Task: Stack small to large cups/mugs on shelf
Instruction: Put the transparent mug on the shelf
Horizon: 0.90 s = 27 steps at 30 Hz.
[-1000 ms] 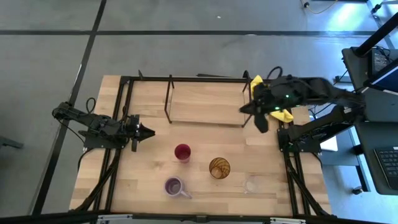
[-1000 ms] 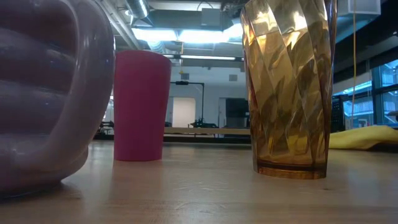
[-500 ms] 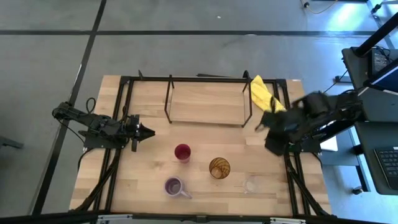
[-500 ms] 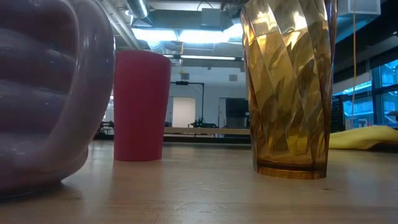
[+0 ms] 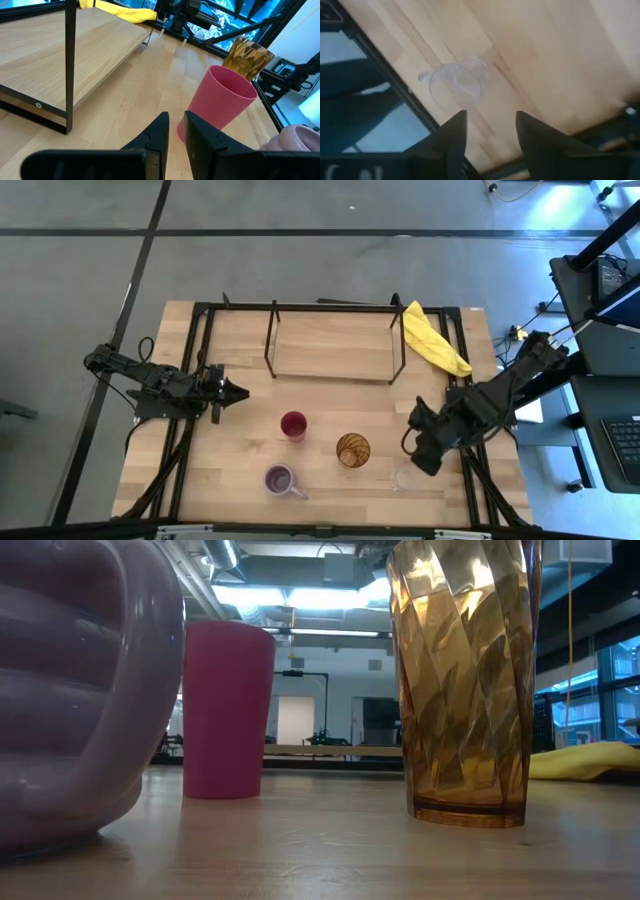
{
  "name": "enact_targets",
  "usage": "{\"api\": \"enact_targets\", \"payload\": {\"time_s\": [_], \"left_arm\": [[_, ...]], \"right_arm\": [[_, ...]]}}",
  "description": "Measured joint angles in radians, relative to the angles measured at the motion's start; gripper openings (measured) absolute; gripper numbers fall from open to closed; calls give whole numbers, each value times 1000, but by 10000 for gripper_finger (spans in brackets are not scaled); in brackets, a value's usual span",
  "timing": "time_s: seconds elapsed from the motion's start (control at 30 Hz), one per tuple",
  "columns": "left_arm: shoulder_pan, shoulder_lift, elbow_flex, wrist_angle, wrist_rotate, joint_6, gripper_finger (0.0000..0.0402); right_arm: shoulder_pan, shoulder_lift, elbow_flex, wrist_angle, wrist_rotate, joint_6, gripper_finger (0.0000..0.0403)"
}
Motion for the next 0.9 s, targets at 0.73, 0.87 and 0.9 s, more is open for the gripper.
{"api": "enact_targets", "payload": {"time_s": [0.73, 0.87, 0.9], "left_arm": [[0, 0, 0, 0, 0, 0, 53], [0, 0, 0, 0, 0, 0, 53], [0, 0, 0, 0, 0, 0, 53]], "right_arm": [[115, 145, -116, 172, 104, 215, 155], [123, 155, -116, 170, 104, 265, 155], [124, 155, -116, 168, 104, 274, 155]]}}
